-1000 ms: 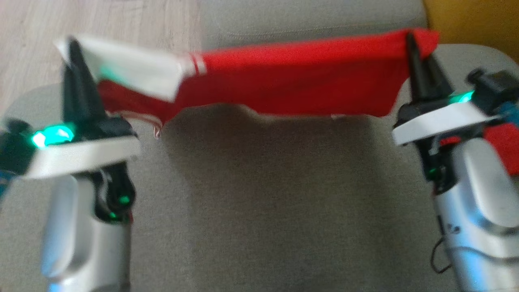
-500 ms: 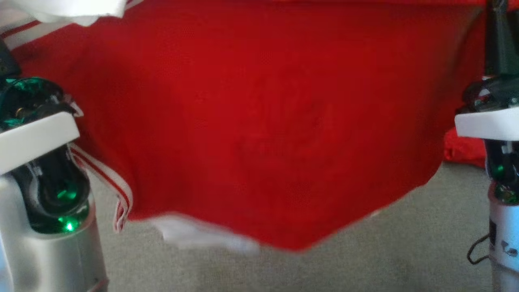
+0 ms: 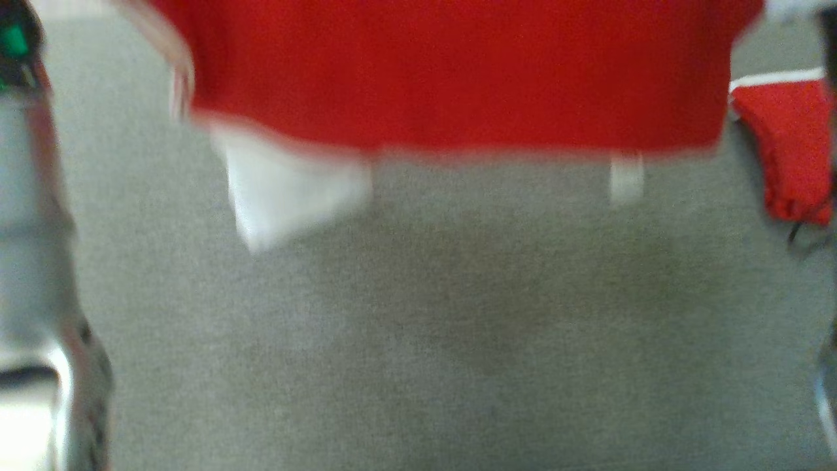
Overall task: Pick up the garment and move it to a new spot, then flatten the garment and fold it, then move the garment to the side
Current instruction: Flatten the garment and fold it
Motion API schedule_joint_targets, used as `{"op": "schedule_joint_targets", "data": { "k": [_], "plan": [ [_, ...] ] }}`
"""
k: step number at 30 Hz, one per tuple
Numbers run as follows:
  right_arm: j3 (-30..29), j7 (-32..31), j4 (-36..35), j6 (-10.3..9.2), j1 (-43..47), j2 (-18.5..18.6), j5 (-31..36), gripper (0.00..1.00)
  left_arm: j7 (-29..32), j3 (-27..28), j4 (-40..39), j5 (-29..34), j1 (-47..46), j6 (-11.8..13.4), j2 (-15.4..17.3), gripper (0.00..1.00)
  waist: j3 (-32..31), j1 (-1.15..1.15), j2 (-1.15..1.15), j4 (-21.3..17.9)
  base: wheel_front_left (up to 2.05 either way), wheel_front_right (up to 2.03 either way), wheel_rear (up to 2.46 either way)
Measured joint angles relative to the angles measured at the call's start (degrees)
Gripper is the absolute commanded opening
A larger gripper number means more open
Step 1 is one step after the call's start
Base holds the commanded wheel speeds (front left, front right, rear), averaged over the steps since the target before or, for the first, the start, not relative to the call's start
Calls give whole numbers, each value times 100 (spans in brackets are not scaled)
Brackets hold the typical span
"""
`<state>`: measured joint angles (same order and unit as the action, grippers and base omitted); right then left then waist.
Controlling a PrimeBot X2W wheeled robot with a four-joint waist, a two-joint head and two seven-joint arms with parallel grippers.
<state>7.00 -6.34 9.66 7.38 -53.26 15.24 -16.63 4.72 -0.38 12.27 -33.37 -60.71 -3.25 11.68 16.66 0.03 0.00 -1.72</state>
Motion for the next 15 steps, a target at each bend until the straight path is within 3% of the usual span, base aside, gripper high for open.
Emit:
{"op": "schedule_joint_targets", "data": {
  "k": [1, 2, 4, 8, 15],
  "plan": [
    [0, 0, 0, 0, 0, 0, 0, 0, 0, 0, 0, 0, 0, 0, 0, 0, 0, 0, 0, 0, 0, 0, 0],
    [163, 366, 575, 0, -743, 96, 40, 0, -268, -42, 635, 158, -722, -87, 57, 0, 262, 0, 0, 28, 0, 0, 0],
    [240, 817, 1099, 0, -1418, 129, 154, 0, -569, -30, 1216, 183, -1379, -136, 64, 0, 503, 0, 0, 63, 0, 0, 0],
    [235, 1357, 1900, 0, -2164, 97, 253, 0, -1012, -55, 1874, 248, -2037, -216, 64, 0, 797, 0, 0, 126, 0, 0, 0],
    [747, 1713, 3520, 0, -2254, 55, 368, 0, -1615, -606, 2908, 355, -1987, -388, 29, 0, 1005, -2, 0, 336, 0, 0, 0]
  ]
}}
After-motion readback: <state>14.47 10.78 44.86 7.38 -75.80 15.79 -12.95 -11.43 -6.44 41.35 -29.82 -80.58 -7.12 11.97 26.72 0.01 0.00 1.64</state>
